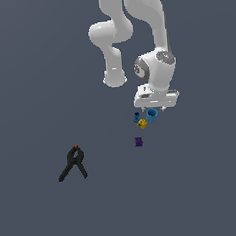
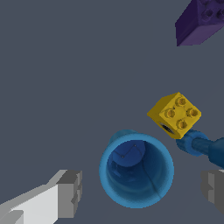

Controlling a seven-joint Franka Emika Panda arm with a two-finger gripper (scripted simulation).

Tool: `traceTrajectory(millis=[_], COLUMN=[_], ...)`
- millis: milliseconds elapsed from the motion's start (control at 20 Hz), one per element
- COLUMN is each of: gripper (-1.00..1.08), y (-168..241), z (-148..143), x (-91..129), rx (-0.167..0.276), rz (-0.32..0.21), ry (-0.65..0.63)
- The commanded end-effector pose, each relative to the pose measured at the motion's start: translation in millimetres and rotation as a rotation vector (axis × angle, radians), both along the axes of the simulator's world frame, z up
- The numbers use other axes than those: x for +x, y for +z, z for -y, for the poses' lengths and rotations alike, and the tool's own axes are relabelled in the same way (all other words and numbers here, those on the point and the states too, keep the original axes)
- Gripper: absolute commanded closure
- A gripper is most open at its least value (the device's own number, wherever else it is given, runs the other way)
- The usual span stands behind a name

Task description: Pick up a designated object from a clutter of objects.

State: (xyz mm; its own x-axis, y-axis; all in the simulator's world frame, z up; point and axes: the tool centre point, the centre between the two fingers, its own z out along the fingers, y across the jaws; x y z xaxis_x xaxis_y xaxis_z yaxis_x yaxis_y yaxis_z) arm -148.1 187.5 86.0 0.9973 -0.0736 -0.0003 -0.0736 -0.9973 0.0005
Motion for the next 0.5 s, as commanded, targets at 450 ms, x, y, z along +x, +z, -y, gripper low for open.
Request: traceTrajectory(millis=[450], gripper=[-0.92], y=[-40], z=[0], x=[-1], rx=[0.001], rz=[0.000], ry=[-0.001])
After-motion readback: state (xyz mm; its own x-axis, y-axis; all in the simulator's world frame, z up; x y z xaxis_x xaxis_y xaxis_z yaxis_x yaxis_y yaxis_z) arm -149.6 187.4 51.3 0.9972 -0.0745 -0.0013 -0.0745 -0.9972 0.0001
